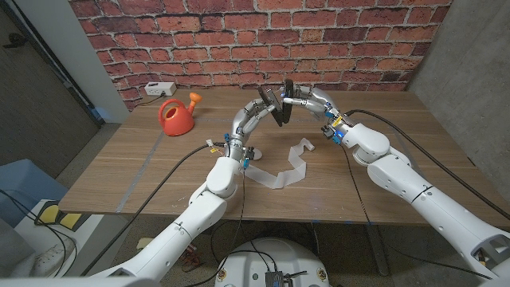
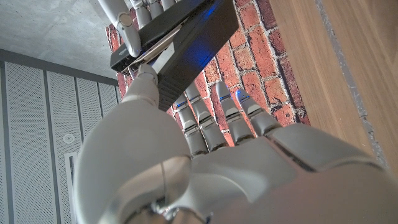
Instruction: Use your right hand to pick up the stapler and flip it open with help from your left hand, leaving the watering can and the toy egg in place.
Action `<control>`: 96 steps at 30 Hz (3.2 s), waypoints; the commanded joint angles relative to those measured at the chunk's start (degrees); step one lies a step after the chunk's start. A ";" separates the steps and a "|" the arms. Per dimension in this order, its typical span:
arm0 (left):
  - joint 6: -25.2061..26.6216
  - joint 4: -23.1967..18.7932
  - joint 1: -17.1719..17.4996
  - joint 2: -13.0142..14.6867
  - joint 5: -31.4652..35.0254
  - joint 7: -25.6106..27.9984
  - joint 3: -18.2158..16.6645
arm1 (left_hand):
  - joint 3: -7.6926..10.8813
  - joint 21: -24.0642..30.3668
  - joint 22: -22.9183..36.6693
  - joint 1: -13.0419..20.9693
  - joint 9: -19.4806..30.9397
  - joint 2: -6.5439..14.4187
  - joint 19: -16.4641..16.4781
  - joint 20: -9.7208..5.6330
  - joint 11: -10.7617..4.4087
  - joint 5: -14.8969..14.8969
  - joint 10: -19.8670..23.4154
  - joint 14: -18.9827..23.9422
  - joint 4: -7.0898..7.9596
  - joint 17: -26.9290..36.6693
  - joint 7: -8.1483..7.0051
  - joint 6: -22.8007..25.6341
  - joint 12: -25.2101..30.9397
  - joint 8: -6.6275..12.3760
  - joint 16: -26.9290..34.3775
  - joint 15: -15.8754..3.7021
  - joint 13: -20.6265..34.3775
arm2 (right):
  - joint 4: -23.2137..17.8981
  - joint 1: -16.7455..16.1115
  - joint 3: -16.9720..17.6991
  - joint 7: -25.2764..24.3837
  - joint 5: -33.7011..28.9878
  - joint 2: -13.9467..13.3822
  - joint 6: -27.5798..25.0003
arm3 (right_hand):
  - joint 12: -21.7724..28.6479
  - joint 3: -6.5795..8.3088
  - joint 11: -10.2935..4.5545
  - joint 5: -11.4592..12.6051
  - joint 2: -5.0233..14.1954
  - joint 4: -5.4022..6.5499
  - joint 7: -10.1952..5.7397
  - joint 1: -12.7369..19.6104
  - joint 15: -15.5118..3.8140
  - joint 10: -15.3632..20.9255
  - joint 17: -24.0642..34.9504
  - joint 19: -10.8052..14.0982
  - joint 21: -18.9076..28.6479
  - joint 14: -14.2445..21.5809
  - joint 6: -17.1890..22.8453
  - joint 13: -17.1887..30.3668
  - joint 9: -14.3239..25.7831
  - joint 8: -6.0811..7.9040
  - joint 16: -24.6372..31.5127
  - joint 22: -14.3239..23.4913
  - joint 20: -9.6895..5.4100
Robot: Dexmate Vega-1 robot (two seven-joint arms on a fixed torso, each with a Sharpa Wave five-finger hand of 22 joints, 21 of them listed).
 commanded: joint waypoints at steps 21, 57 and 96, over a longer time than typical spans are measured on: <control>0.57 -4.16 3.27 0.91 1.23 3.62 -2.58 | 1.21 2.31 2.16 4.69 20.38 2.31 0.79 1.71 -0.35 -0.21 1.97 11.25 1.60 11.01 -1.14 2.46 0.33 9.53 11.84 -9.84 7.57 | -0.91 -1.50 1.17 -2.16 0.42 -0.06 0.40 | 0.50 0.24 -3.43 0.24 1.21 0.24 -0.73 0.38 -9.36 6.10 0.22 -0.46 0.45 0.71 1.64 0.47 0.20 0.22 0.04 0.18 -2.38; -3.96 0.35 2.73 -0.56 -8.58 -3.89 -2.95 | -2.75 5.79 7.48 7.28 17.56 2.59 -1.32 3.04 -0.25 0.01 3.67 5.38 1.68 26.11 -1.44 2.65 -3.24 11.26 28.71 -9.29 9.33 | -0.41 -1.86 2.28 -3.21 1.01 0.21 0.98 | 0.30 0.21 -3.37 0.26 1.24 0.22 -0.84 0.46 -9.35 6.19 0.34 -0.62 0.80 0.83 1.60 0.47 0.21 0.09 -0.14 0.20 -2.33; -9.05 7.19 0.41 -4.72 -22.74 -15.85 -3.90 | 0.88 7.89 8.75 6.43 15.27 2.53 -2.21 3.31 -0.40 0.11 3.83 6.84 2.58 11.37 -1.60 1.49 -6.37 11.93 16.85 -10.10 10.10 | 0.30 -2.22 3.68 -4.95 2.86 1.33 1.16 | 0.68 0.04 -4.26 0.24 1.36 0.30 -1.11 0.53 -9.39 6.40 1.00 0.73 2.60 1.43 1.42 1.45 0.26 -0.07 0.19 1.15 -1.68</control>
